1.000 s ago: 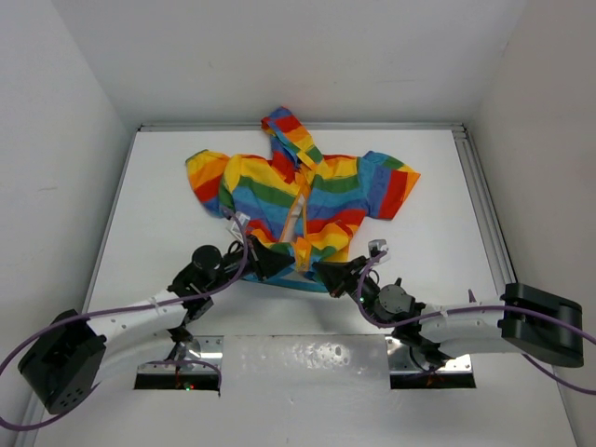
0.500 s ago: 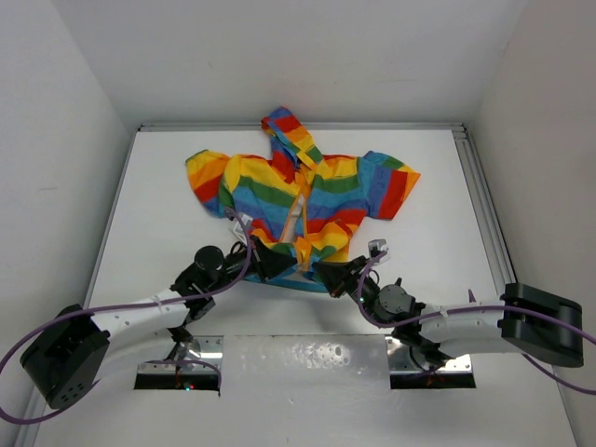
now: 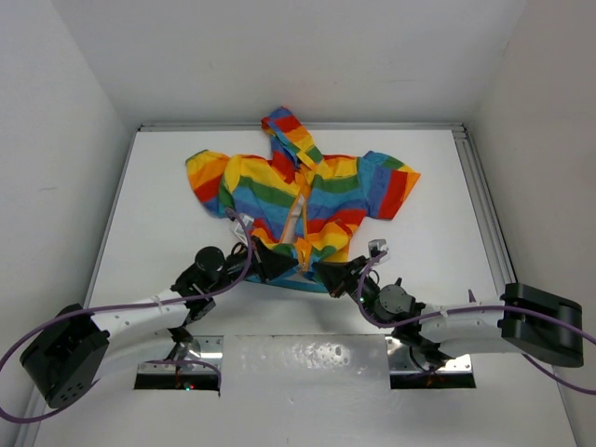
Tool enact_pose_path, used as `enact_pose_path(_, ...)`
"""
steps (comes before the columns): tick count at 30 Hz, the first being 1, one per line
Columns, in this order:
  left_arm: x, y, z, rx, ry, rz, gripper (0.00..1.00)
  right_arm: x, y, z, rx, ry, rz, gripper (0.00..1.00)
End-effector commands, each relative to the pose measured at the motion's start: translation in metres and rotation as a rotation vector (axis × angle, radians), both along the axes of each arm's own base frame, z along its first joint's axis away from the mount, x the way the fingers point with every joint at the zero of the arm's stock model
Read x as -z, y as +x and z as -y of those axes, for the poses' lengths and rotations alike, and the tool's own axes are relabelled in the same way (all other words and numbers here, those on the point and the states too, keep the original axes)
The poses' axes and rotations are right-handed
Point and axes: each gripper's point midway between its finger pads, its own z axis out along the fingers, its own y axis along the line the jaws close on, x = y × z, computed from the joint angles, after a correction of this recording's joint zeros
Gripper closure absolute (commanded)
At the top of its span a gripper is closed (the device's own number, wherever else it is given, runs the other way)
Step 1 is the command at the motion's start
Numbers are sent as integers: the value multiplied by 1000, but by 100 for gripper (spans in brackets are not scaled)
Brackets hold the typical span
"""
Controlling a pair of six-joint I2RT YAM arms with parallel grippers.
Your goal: Zip up the jacket
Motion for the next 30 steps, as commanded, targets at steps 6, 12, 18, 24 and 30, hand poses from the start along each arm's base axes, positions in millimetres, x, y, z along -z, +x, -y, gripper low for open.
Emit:
enact_pose_path(6,-19,-8,8,45,-50,51,100,-37,2,-4,4,110,60,100)
enact_pose_path(12,-16,-12,10,70,-36,41,100,-41,4,-6,12,104,69,100)
enact_pose_path(18,-20,-20,12,109,-57,14,100,-37,4,-5,14,99,59,100)
enact_pose_path(24,-25,-25,14,125,-81,-61,100,-34,1,-8,-7,106,55,100)
enact_pose_path(30,-18,-26,12,119,-41,-99,100,-42,-1,-10,-20,117,54,100)
